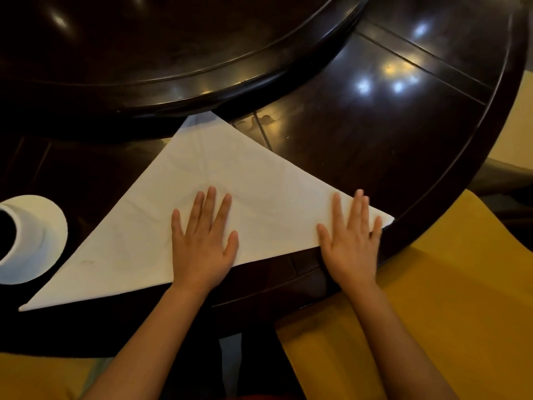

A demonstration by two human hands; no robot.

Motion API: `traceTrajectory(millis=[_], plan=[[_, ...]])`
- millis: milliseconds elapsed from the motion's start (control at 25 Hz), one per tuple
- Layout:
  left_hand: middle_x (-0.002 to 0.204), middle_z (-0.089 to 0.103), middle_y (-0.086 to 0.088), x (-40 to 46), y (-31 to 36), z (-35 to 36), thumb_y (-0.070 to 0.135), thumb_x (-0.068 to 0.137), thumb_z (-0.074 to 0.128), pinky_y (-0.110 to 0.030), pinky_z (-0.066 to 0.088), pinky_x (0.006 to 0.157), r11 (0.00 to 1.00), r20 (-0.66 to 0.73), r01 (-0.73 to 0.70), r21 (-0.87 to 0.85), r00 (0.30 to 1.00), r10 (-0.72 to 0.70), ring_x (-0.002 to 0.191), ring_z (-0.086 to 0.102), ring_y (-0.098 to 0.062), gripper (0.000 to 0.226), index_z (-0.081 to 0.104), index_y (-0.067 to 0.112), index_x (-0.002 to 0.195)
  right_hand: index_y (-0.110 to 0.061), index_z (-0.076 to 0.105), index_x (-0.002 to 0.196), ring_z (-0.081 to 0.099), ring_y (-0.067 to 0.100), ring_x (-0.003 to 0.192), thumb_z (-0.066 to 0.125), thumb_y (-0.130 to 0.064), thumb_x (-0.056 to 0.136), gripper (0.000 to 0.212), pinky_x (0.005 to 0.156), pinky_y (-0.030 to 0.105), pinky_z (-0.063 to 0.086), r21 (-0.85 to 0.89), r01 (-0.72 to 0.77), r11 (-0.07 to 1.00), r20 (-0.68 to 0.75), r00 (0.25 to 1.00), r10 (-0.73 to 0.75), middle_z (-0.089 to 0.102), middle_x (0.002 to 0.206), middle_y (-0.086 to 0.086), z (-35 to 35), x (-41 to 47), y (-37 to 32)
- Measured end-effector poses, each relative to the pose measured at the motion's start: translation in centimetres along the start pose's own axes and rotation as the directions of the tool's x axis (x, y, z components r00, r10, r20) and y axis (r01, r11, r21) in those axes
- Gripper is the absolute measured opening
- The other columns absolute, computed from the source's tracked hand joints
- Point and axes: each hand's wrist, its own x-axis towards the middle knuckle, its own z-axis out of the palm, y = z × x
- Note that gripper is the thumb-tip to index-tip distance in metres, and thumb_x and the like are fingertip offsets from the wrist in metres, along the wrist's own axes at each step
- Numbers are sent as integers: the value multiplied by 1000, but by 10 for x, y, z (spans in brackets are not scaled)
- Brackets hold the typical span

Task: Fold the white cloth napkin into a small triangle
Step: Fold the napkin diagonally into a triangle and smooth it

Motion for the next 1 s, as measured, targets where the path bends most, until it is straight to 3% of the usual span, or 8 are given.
traceTrajectory(millis=[160, 280, 400, 520, 640, 840, 1000], plan=[[155, -6, -1, 0, 0, 1, 51, 86, 12, -52, 3, 112, 1000, -6, 4, 13, 1000, -4, 144, -3, -19, 68, 0, 26, 148, -21, 0, 148, -10, 21, 142, 13, -54, 93, 66, 114, 54, -4, 2, -159, 987, -8, 987, 159, -5, 157, 11, -13, 15, 53], [155, -5, -2, 0, 0, 2, 50, 86, 12, -53, 4, 112, 1000, -14, 7, 5, 1000, -7, 144, -2, -20, 68, 3, 24, 148, -19, 2, 148, -10, 20, 143, 25, -48, 97, 63, 112, 60, -5, 30, -228, 973, -65, 971, 230, -6, 157, 9, -23, 21, 43], [157, -4, -5, 0, 4, 2, 50, 87, 12, -53, -1, 112, 999, -9, 33, -1, 999, -33, 143, -9, -18, 67, -6, 25, 147, -22, 10, 147, -5, 20, 143, 28, -42, 94, 60, 110, 54, -10, 54, 58, 997, -188, 981, -47, 0, 156, 5, -23, 13, -25], [157, -11, -6, 2, 21, 6, 52, 89, 4, -53, -6, 111, 998, -15, 58, 9, 998, -58, 142, -14, -20, 64, -19, 25, 143, -27, 5, 147, -8, 21, 143, 24, -40, 95, 56, 111, 51, -13, 36, 318, 947, -104, 944, -313, -5, 154, 2, -8, 6, -89], [154, -17, -6, 4, 32, 9, 54, 85, -10, -52, -5, 111, 997, -50, 66, 35, 997, -64, 143, -13, -23, 65, -23, 24, 142, -29, -6, 145, -15, 20, 143, 17, -41, 97, 55, 112, 53, -9, -9, 330, 944, 18, 944, -330, -8, 157, 3, 5, 7, -102], [151, -23, -4, -4, 7, 10, 56, 86, -8, -51, -3, 112, 996, -55, 75, 45, 996, -72, 142, -15, -23, 64, -24, 29, 142, -30, -4, 147, -11, 19, 143, 17, -47, 95, 59, 113, 51, -7, -2, 340, 940, 29, 940, -340, -9, 156, 0, 11, 8, -99], [157, -3, -4, -32, -46, 5, 54, 89, 13, -50, 3, 113, 987, -49, 161, -22, 986, -162, 143, -5, -20, 65, -1, 30, 148, -31, 0, 148, -5, 20, 144, 14, -53, 91, 62, 113, 53, -3, 6, 349, 937, 24, 937, -349, -2, 158, 1, 11, 8, -99]])
